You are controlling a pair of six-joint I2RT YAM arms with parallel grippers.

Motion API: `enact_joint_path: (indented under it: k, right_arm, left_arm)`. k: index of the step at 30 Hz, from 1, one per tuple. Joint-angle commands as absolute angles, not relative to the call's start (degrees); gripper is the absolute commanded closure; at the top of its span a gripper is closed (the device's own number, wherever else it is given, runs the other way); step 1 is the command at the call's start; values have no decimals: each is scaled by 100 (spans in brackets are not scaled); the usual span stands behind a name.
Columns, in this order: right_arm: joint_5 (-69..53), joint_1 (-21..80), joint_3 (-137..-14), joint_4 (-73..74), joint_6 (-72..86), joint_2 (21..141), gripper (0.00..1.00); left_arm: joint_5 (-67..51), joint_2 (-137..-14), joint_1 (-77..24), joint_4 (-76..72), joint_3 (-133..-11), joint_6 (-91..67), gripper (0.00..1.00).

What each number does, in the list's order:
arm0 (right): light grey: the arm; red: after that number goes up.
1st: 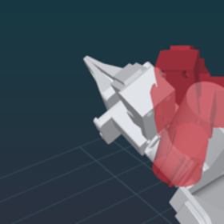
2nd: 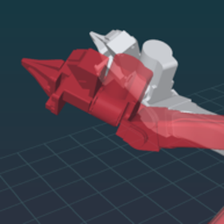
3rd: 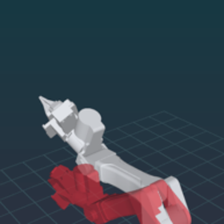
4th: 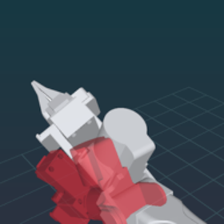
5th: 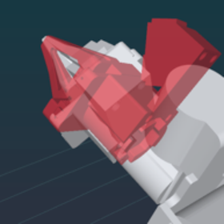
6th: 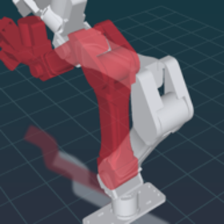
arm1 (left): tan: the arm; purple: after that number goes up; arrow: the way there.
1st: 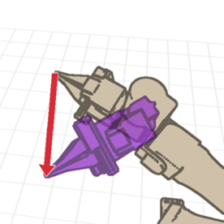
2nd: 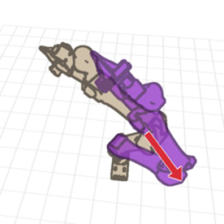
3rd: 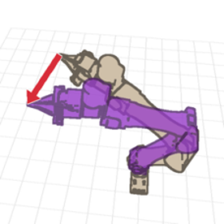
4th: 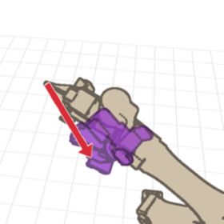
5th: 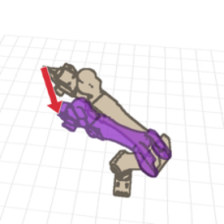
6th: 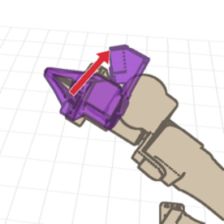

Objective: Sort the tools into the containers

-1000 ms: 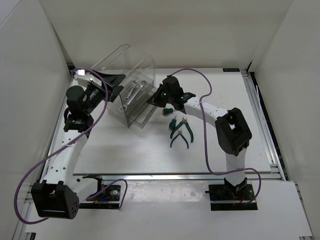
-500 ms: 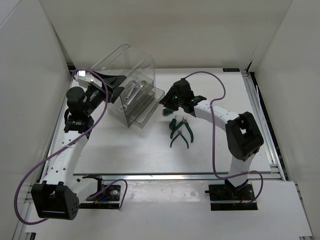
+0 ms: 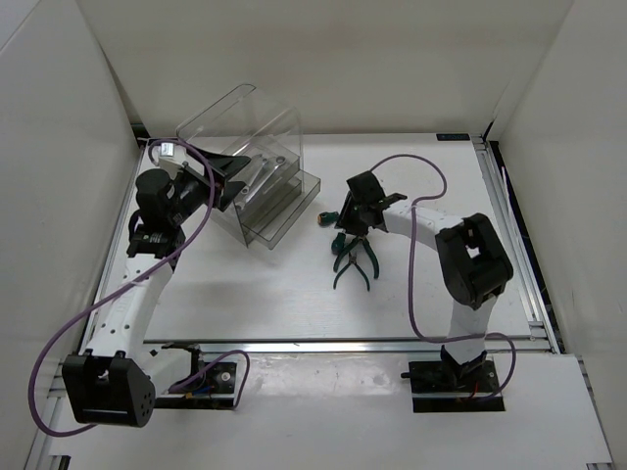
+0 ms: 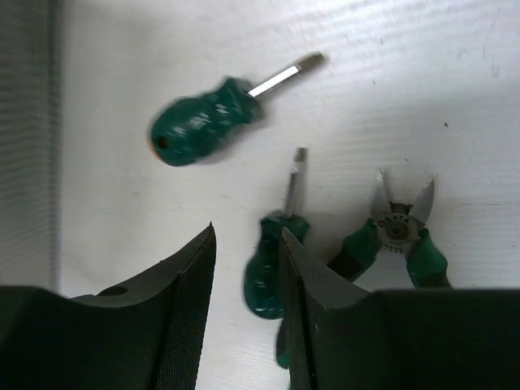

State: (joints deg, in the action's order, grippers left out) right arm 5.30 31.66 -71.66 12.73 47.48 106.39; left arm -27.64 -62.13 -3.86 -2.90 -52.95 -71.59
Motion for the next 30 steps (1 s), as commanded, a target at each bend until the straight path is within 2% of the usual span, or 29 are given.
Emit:
enact_joint_path:
  k: [1,12,15,16,20,22,30]
  right_arm:
    - [580,3191,-7312,1547,4377,10846,59]
    - [633,3269,-7593,1986,4148,11408,58]
    - [633,3270,-7664,2187,4183,11496,68]
    - [633,3270,-7647,2145,4184,11496,80]
    - [651,3252,-7568,2109,4324,11303,97]
    - [651,3226,-7585,2004,4394,11075,100]
    - [545,3182,-7928,1723,4693,10477,100]
  left_arm:
    - [-2549,-6258,-343,-44,-5282,-6961,1]
    - [-2549,-6258,-352,211,-5344,-6926,1]
    - [-2566,-6258,-343,229,-5335,-6926,1]
    - [-2566,-6258,-343,246,-5335,-6926,1]
    - [-2557,-6258,-343,255,-5353,-6926,1]
    - [-2566,-6275,-343,211,-5344,-6943,1]
    - [-2602,-6258,-343,193,-5326,-6961,1]
